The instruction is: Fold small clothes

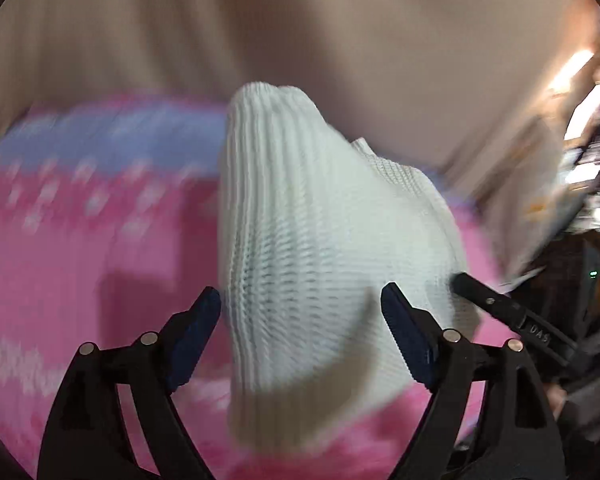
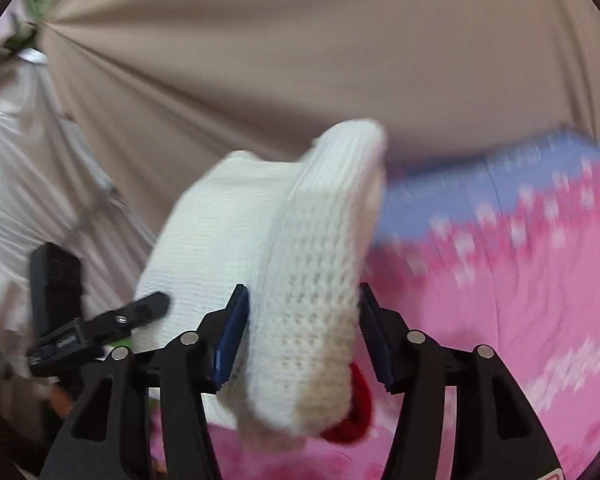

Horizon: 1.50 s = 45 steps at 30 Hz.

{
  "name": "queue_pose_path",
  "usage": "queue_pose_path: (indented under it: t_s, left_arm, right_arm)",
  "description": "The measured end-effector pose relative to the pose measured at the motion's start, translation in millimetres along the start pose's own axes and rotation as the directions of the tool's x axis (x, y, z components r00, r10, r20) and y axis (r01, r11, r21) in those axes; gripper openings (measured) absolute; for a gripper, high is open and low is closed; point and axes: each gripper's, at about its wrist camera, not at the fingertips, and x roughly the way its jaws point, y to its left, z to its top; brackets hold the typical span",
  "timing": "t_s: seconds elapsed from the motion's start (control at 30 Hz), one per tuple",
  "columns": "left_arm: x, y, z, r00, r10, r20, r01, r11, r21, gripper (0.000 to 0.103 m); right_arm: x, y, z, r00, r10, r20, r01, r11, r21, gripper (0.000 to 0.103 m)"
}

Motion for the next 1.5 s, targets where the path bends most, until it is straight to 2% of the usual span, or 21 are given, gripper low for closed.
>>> queue_pose_path:
  t_s: [0.03,0.1,0.17,0.27,0.37,0.47,0.57,0.6,0.7,0.8,0.87,0.93,0.97,1.03,1.1,1.2,1.27,1.33,1.37,1.4,1.5]
  left_arm:
    - [16.2,14.6,-13.8,0.996,0.071,-0.048,-0.073,0.997,-0.023,0.069]
    - [30.5,43.1,-43.9,0.985,0.113,-0.13,-0.126,0.987,-0.1,0.064]
    - [17.4,43.4,-54.6,0.99,0.11,-0.087,-0.12,0.985,-0.121,0.065]
    - [3.3,10.1,-46.1,0.985,0.168,-0.026,-0.169,0.985,-0.02,0.072]
    - [10.2,-16.6,-32.2,0.972,0.236,0.003,-0.235,0.97,0.06,0.078]
    - [42.8,-9.9,-32.7,0.953,0.299,-0.046,-0.296,0.953,0.059,0.078]
    - [80.7,15.5,-42.7,0.921,0.348,-0.176,-0.352,0.936,0.006,0.077]
    - [86.2,24.7,-46.9,0.915,0.344,-0.211,-0.356,0.934,-0.019,0.077]
    - [74.1,39.6,-46.6,0.927,0.305,-0.218,-0.335,0.935,-0.116,0.072]
    - [43.3,29.4,-24.3,0.953,0.276,-0.122,-0.291,0.948,-0.128,0.071]
    - [34.2,21.1,-1.9,0.96,0.272,-0.06,-0.277,0.953,-0.123,0.073]
    - [40.5,18.4,18.2,0.959,0.283,-0.029,-0.284,0.952,-0.114,0.074]
    - [52.5,17.9,28.7,0.948,0.317,-0.026,-0.318,0.944,-0.09,0.074]
    - [74.1,17.7,33.6,0.928,0.369,-0.043,-0.371,0.927,-0.057,0.074]
    - [93.9,25.5,36.3,0.909,0.405,-0.096,-0.411,0.91,-0.058,0.074]
    - [91.1,43.2,33.5,0.91,0.405,-0.085,-0.413,0.903,-0.115,0.077]
    - [97.1,49.9,33.6,0.898,0.432,-0.087,-0.439,0.893,-0.102,0.079]
    - [105.1,55.5,32.3,0.898,0.429,-0.102,-0.438,0.892,-0.111,0.082]
    - [105.8,56.2,31.5,0.904,0.418,-0.096,-0.427,0.896,-0.12,0.084]
    - [106.5,55.0,31.9,0.903,0.419,-0.096,-0.428,0.897,-0.115,0.084]
    - [97.6,49.9,34.9,0.901,0.424,-0.089,-0.431,0.898,-0.085,0.083]
  right_arm:
    - [32.0,-17.9,-24.5,0.991,-0.072,-0.111,0.078,0.996,0.044,0.038]
    - [48.4,-31.3,-55.5,0.975,-0.065,-0.214,0.095,0.987,0.13,0.011]
    - [33.8,-21.3,-63.9,0.983,-0.058,-0.173,0.077,0.991,0.107,0.012]
    - [18.1,11.8,-48.8,0.99,-0.077,-0.118,0.075,0.997,-0.018,0.012]
    - [34.1,36.3,-31.3,0.99,-0.076,-0.118,0.067,0.994,-0.081,0.011]
    - [64.4,38.0,-36.9,0.977,-0.128,-0.171,0.108,0.987,-0.121,0.011]
    - [109.4,14.4,-61.0,0.915,-0.28,-0.29,0.237,0.956,-0.175,0.003]
    - [114.1,6.8,-65.8,0.917,-0.269,-0.296,0.226,0.959,-0.169,0.0]
    - [92.4,12.7,-46.5,0.936,-0.216,-0.277,0.196,0.976,-0.098,0.0]
    - [71.5,30.9,-17.9,0.957,-0.208,-0.201,0.183,0.974,-0.137,0.003]
    - [73.4,32.1,-0.4,0.958,-0.22,-0.184,0.195,0.97,-0.148,0.017]
    - [91.1,22.6,18.3,0.949,-0.261,-0.175,0.239,0.961,-0.141,0.049]
    - [102.1,17.2,24.7,0.941,-0.283,-0.185,0.259,0.956,-0.14,0.051]
    - [134.8,5.3,30.1,0.925,-0.278,-0.258,0.255,0.96,-0.119,0.045]
    - [152.8,3.2,35.0,0.927,-0.211,-0.31,0.197,0.977,-0.076,0.016]
    - [128.0,40.0,51.7,0.973,-0.138,-0.187,0.113,0.984,-0.138,0.015]
    - [122.3,51.9,56.3,0.982,-0.131,-0.14,0.104,0.978,-0.181,0.015]
    - [155.8,33.2,49.4,0.954,-0.21,-0.214,0.172,0.968,-0.182,0.016]
    - [185.0,12.5,36.5,0.91,-0.284,-0.301,0.235,0.953,-0.19,0.017]
    - [188.8,2.8,32.1,0.92,-0.244,-0.306,0.205,0.967,-0.153,0.024]
    - [150.3,8.0,40.0,0.949,-0.216,-0.229,0.206,0.976,-0.066,0.022]
